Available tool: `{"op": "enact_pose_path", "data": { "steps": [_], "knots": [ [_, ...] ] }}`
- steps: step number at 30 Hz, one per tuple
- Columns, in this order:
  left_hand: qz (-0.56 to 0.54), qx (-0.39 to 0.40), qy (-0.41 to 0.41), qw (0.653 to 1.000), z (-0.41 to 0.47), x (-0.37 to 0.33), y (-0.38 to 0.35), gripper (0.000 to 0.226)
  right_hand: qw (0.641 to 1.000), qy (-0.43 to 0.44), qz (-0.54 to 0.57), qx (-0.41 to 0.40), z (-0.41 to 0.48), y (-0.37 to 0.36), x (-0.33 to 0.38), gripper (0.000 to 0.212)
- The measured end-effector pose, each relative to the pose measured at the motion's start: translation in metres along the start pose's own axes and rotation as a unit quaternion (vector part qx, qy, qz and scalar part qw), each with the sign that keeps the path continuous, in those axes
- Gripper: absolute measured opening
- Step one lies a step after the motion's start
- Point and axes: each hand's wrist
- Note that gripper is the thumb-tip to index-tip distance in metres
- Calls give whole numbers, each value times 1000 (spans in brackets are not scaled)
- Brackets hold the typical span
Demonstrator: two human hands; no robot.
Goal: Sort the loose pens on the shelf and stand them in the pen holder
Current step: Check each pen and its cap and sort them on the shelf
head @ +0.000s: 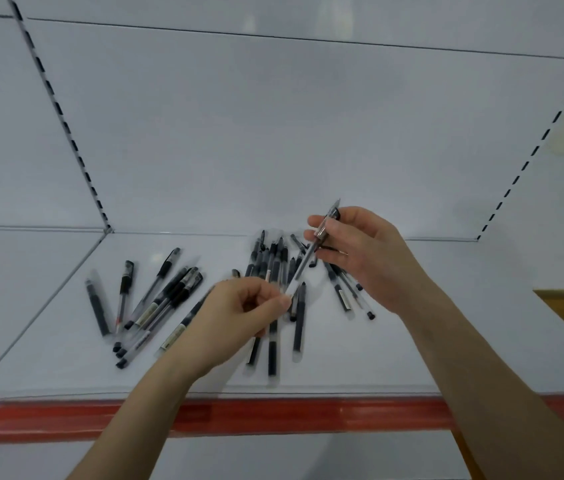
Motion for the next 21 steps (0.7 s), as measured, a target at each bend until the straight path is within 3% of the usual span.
{"op": "enact_pose_path", "data": {
  "steps": [5,9,15,21],
  "knots": [
    [-100,17,42,994,-4,-7,3,3,997,60,-40,12,-2,-18,1,2],
    [-177,-15,50,983,0,-16,-2,10,992,65,-81,68,-8,-28,-3,8],
    [-100,-79,2,992,-3,-15,1,15,993,77,-33,-79,3,-13,20,3],
    [-81,-68,-9,994,-5,-11,2,19,991,101,-47,-72,1,-15,24,16]
  ]
}}
Point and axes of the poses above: each hand's wrist, its own z-axis towards the middle knuckle, its own y-axis out of the back of the hand, x = y × z, and after that the axes turned 1 degree about -x, right-handed
